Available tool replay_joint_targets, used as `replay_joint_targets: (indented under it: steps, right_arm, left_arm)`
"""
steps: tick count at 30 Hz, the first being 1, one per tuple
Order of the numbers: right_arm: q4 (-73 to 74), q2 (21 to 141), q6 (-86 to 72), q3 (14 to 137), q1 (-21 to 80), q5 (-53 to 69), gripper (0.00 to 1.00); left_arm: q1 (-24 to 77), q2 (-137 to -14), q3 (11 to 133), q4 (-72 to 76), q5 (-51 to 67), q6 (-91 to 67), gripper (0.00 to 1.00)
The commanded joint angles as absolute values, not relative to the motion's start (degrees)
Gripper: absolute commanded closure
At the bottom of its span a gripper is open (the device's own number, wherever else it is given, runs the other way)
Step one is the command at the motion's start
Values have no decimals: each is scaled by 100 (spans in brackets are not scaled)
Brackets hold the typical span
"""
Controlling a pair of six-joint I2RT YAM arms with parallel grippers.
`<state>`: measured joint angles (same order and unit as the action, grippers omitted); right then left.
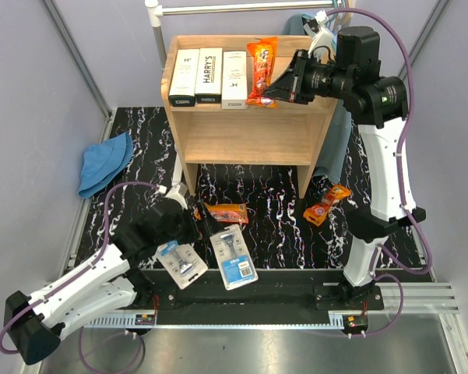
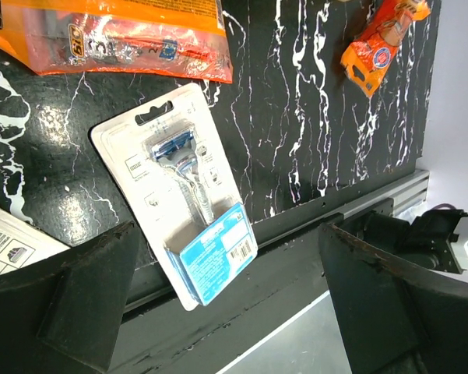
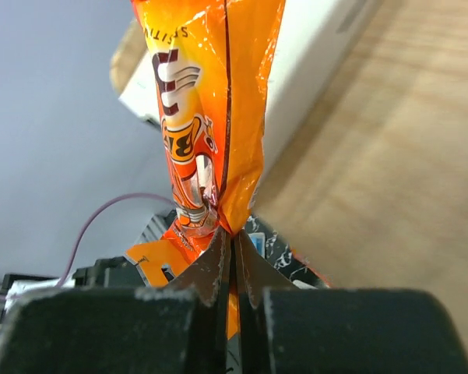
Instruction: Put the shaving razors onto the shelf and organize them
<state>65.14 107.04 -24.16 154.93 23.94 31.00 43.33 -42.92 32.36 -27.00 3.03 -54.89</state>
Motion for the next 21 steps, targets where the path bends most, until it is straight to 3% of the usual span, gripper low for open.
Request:
replay_joint_targets:
  steps: [1,21]
  right_arm:
    - [6487,10793,-2417,15741,2031,3322,95]
    - [6425,11224,-2637,15653,1881,3322,82]
  left_arm:
    - [4315,-4368,3164,-2382,457,-5326,1]
    - [4324,-4438,3067,-2294,571,-5300,1]
